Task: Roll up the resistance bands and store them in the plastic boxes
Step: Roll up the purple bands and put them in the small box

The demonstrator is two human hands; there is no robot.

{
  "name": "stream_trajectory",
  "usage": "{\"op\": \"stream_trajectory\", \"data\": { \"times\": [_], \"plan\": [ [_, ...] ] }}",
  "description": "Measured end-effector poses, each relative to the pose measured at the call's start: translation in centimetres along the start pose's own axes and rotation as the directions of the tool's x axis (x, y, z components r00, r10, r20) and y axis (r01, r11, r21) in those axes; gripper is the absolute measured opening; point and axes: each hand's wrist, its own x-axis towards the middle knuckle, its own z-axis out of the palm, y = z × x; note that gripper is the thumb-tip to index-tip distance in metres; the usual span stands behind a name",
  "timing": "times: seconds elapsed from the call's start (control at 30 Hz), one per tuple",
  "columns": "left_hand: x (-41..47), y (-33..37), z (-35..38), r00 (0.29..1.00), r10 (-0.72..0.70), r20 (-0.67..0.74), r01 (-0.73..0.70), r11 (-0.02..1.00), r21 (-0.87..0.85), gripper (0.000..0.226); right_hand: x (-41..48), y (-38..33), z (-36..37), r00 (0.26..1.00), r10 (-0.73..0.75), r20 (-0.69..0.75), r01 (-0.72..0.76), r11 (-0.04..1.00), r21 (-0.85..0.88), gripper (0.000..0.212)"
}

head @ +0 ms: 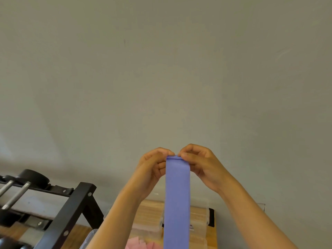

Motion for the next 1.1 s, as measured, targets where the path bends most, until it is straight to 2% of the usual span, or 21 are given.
{"op": "stream_trajectory", "data": {
  "times": [0.1,0.23,0.33,0.4,0.5,0.7,0.83,0.97,1.1],
  "plan": [
    [-0.1,0.0,0.3,0.995,0.086,-0.059,-0.070,0.968,0.243,0.003,-0.4,-0.1,-0.3,0.998,-0.056,-0.036,0.048,0.981,-0.187,0.015],
    [0.0,-0.1,0.4,0.982,0.175,-0.078,-0.112,0.857,0.503,0.016,-0.6,-0.2,-0.5,0.985,-0.132,-0.108,0.077,0.909,-0.409,0.016],
    [0.0,-0.3,1.0,0.985,0.167,-0.054,-0.118,0.858,0.500,0.005,-0.7,-0.1,-0.3,0.967,-0.227,-0.116,0.135,0.842,-0.522,0.021],
    [0.1,-0.3,1.2,0.989,0.133,-0.056,-0.092,0.879,0.468,0.010,-0.8,0.0,-0.2,0.955,-0.272,-0.119,0.160,0.808,-0.567,0.026],
    [0.2,-0.2,1.2,0.989,0.136,-0.060,-0.092,0.880,0.466,0.007,-0.9,0.2,-0.2,0.953,-0.279,-0.120,0.170,0.817,-0.552,0.027],
    [0.1,-0.1,1.2,0.961,0.242,-0.133,-0.134,0.829,0.543,0.015,-1.1,0.1,-0.6,0.986,-0.117,-0.123,0.056,0.907,-0.417,0.014],
    [-0.3,-0.2,1.2,0.948,0.287,-0.140,-0.163,0.811,0.562,0.015,-0.9,0.1,-0.4,0.976,-0.165,-0.139,0.097,0.911,-0.400,0.008],
    [-0.5,-0.1,1.4,0.976,0.203,-0.082,-0.133,0.847,0.515,0.008,-1.0,0.1,0.0,0.969,-0.208,-0.131,0.137,0.899,-0.416,0.017],
    [-0.5,-0.2,1.2,0.969,0.215,-0.123,-0.126,0.856,0.501,0.007,-1.1,0.2,0.0,0.974,-0.192,-0.120,0.129,0.905,-0.404,0.022]
  ]
}}
